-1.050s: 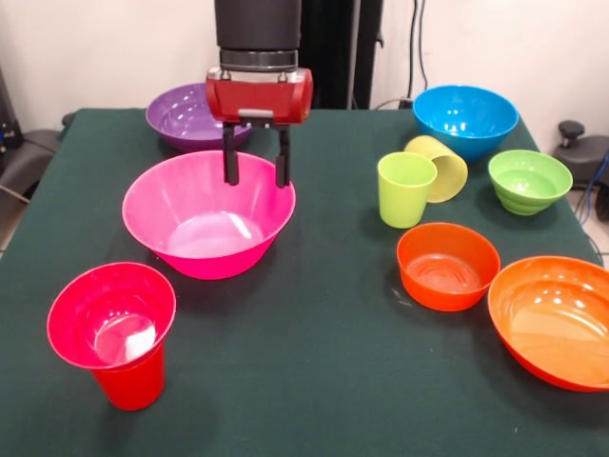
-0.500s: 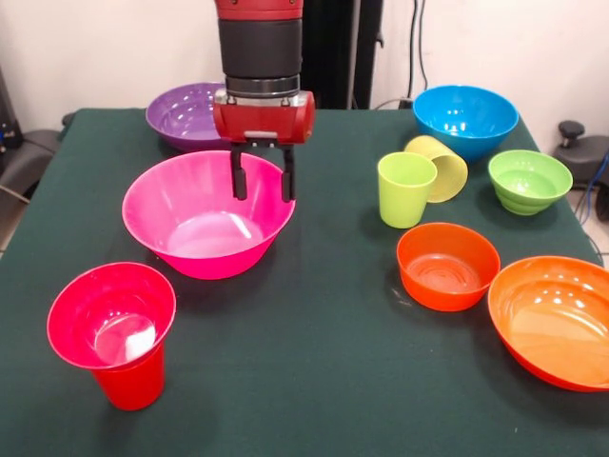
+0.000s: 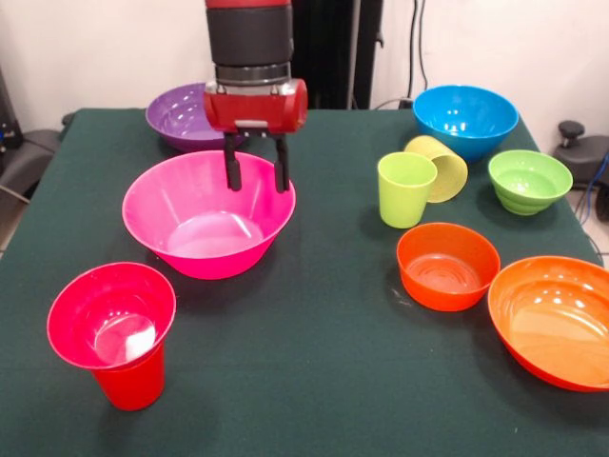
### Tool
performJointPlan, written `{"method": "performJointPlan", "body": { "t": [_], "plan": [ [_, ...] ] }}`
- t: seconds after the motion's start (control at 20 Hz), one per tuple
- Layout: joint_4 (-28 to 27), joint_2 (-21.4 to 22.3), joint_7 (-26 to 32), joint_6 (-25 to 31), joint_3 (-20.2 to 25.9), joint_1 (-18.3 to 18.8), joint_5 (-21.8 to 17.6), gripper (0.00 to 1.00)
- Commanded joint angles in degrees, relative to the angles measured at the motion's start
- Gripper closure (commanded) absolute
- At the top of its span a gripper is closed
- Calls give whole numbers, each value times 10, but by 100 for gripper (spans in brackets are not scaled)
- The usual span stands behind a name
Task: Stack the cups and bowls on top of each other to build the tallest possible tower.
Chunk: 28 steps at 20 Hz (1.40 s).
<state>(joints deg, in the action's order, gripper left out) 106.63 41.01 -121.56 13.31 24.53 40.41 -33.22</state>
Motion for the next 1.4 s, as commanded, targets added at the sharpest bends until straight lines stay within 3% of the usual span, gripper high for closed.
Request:
{"method": "performJointPlan", "body": {
  "t": [0.05,0.45,0.9,1.4],
  "plan": [
    [46,42,44,83,65,15,31,0],
    [50,42,46,87,77,15,36,0],
    [38,13,23,62,76,-6,26,0],
    [1,-21,-5,15,20,-43,-10,0]
  ]
}}
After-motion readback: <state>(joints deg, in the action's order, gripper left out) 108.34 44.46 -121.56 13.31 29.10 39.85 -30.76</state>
